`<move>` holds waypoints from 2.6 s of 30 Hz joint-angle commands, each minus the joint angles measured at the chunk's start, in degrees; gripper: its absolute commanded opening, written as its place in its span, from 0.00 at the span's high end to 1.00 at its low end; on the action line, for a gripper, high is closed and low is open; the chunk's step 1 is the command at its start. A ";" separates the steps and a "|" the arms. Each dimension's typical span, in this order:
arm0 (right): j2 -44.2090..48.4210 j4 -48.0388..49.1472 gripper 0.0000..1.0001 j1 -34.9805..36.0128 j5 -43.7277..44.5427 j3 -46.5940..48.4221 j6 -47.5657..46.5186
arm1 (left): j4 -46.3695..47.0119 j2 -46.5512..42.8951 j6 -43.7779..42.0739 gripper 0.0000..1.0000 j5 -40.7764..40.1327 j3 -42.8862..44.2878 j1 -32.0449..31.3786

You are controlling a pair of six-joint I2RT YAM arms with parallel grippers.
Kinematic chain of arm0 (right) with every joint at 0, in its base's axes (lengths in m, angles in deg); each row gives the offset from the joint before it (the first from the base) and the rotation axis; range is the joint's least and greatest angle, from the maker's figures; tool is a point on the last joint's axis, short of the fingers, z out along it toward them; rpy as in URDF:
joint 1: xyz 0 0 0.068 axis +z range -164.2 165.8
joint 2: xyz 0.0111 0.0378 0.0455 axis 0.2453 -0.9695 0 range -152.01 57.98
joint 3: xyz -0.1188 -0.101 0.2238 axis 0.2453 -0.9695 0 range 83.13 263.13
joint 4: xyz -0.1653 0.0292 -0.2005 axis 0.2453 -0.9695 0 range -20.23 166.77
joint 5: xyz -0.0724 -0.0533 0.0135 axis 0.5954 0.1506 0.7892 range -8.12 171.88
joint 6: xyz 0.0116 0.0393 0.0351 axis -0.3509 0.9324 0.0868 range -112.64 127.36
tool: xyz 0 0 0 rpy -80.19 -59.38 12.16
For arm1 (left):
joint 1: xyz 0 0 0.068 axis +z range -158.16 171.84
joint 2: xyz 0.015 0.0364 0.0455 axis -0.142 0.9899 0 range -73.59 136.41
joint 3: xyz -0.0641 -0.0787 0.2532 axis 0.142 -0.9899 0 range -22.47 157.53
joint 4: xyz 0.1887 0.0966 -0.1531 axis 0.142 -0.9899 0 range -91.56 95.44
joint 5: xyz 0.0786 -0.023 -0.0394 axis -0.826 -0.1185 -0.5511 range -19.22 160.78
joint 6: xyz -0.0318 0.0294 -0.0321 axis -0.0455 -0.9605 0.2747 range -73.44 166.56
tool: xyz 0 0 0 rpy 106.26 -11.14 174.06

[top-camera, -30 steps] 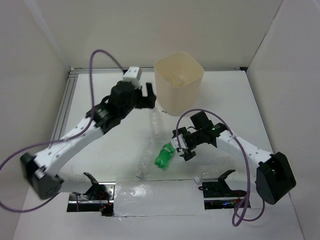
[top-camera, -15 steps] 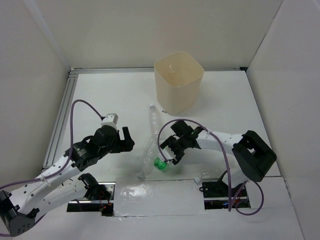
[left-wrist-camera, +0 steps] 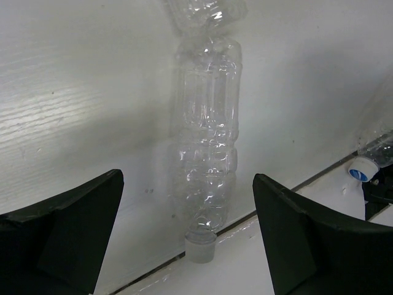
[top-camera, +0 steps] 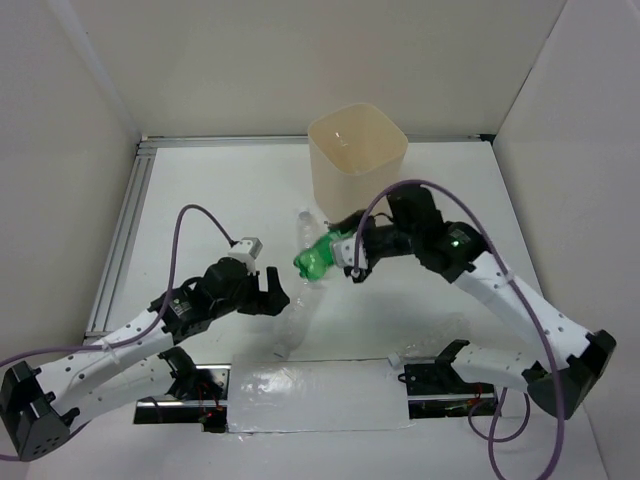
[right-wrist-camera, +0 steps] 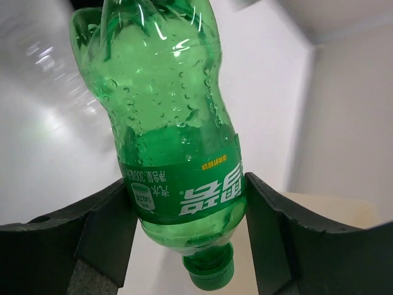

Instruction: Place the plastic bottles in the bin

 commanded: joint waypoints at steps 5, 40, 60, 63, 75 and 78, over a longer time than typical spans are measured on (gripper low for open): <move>-4.86 20.14 0.71 -3.81 15.18 20.80 27.25 | 8.24 3.55 -4.14 0.01 4.93 -0.43 -1.09; -9.90 17.96 0.22 -45.03 -11.84 24.08 66.04 | 1.30 17.98 -4.21 0.82 -8.08 21.00 -19.54; 5.13 0.99 0.14 -53.22 -15.99 -2.81 35.64 | 31.19 66.52 -22.15 0.76 -15.35 85.06 3.74; 7.94 -0.94 0.10 -53.22 -15.45 -5.10 33.61 | 30.50 73.49 -24.35 0.67 -18.08 94.91 4.27; 8.22 -23.99 0.00 -53.75 -19.76 -7.31 -6.50 | 24.16 69.05 -24.53 0.00 -8.78 91.70 7.00; 4.36 -36.01 0.00 -53.75 -18.36 -7.31 -30.95 | 17.32 59.22 -22.43 0.00 -7.38 84.59 6.38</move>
